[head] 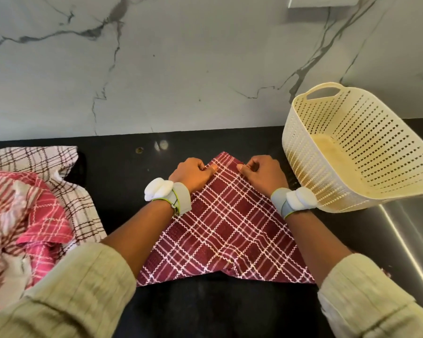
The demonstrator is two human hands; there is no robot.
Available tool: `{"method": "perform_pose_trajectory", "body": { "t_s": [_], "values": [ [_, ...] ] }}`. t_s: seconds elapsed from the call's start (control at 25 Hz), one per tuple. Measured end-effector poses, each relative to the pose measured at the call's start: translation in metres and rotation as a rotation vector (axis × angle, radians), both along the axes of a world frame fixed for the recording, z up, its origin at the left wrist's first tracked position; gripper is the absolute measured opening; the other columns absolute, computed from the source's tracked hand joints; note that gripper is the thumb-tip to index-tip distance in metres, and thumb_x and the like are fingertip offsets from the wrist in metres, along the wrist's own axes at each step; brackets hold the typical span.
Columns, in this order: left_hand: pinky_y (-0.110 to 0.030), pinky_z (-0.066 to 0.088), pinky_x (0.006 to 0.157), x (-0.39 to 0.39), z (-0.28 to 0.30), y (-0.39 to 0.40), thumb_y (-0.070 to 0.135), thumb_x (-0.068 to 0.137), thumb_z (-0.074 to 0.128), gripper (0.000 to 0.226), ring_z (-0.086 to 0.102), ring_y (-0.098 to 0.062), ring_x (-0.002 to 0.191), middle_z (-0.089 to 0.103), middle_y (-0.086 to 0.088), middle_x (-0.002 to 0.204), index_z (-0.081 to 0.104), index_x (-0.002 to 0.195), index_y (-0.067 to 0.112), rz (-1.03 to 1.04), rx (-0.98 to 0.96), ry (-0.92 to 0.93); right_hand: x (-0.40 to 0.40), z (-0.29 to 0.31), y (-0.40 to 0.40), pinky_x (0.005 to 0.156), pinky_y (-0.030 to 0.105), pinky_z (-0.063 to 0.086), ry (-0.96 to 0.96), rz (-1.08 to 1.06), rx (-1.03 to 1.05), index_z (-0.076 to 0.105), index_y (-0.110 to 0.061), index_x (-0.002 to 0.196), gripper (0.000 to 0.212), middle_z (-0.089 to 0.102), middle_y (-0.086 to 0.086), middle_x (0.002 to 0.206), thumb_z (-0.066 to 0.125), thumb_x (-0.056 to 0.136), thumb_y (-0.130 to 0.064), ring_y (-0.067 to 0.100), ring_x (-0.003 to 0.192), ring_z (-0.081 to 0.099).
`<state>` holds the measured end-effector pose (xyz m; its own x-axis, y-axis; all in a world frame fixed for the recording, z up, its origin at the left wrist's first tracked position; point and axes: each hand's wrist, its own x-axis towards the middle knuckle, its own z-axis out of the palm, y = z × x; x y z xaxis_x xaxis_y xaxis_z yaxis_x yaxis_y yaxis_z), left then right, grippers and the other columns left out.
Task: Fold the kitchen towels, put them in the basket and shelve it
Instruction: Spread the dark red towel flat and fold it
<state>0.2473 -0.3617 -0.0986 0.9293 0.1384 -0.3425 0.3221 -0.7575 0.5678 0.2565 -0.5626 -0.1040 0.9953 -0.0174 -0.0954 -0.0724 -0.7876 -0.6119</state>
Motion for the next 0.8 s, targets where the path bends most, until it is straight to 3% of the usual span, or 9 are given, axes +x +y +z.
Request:
{"method": "perform_pose_trajectory", "body": {
  "t_s": [0.2,0.32,0.44,0.52,0.64,0.8],
  "values": [
    [-0.039,0.035,0.104,-0.023,0.002,-0.025,0.044,0.088,0.060,0.045,0.041,-0.022,0.122,0.049,0.000,0.128,0.049,0.126,0.024,-0.183,0.200,-0.320,-0.021,-0.006,0.000,0.081,0.043,0.054,-0.149,-0.031,-0.052,0.063,-0.023,0.095,0.012,0.060,-0.001,0.098,0.064,0.087,-0.032,0.019,0.088,0.060],
    [-0.036,0.025,0.112,-0.067,0.003,-0.044,0.031,0.094,0.054,0.037,0.034,-0.017,0.131,0.044,0.003,0.136,0.048,0.129,0.024,-0.246,0.086,-0.514,-0.071,-0.005,0.001,0.087,0.040,0.050,-0.365,0.004,0.000,0.061,-0.019,0.104,0.017,0.055,0.003,0.111,0.061,0.088,-0.023,0.019,0.100,0.053],
    [-0.036,0.010,0.119,-0.110,-0.017,-0.049,0.039,0.100,0.042,0.045,0.020,-0.019,0.145,0.033,0.001,0.152,0.039,0.142,0.024,-0.307,0.116,-0.448,-0.138,-0.020,-0.005,0.108,0.042,0.038,-0.295,0.022,-0.043,0.054,-0.017,0.128,0.036,0.046,0.008,0.139,0.052,0.095,-0.032,0.024,0.130,0.042],
    [-0.039,0.000,0.120,-0.133,-0.033,-0.045,0.055,0.099,0.027,0.060,0.001,-0.017,0.149,0.014,0.004,0.160,0.019,0.152,0.027,-0.386,0.212,-0.338,-0.166,-0.036,-0.014,0.119,0.044,0.017,-0.153,0.056,-0.241,0.033,-0.018,0.147,0.059,0.024,0.011,0.157,0.034,0.098,-0.051,0.028,0.146,0.018],
    [-0.041,-0.006,0.121,-0.149,-0.044,-0.029,0.071,0.093,0.008,0.075,-0.013,-0.014,0.148,-0.006,0.006,0.161,-0.002,0.154,0.029,-0.552,0.345,-0.310,-0.175,-0.046,-0.037,0.121,0.045,0.004,-0.081,0.130,-0.409,0.010,-0.021,0.155,0.076,0.004,0.010,0.162,0.016,0.095,-0.067,0.027,0.149,-0.001],
    [-0.035,-0.014,0.119,-0.145,-0.038,0.003,0.075,0.090,0.008,0.077,-0.018,-0.011,0.146,-0.014,0.008,0.160,-0.011,0.152,0.033,-0.711,0.339,-0.300,-0.167,-0.042,-0.075,0.121,0.044,0.000,-0.012,0.243,-0.494,-0.011,-0.023,0.153,0.085,-0.013,0.005,0.161,0.005,0.088,-0.077,0.021,0.147,-0.017]
  ]
}}
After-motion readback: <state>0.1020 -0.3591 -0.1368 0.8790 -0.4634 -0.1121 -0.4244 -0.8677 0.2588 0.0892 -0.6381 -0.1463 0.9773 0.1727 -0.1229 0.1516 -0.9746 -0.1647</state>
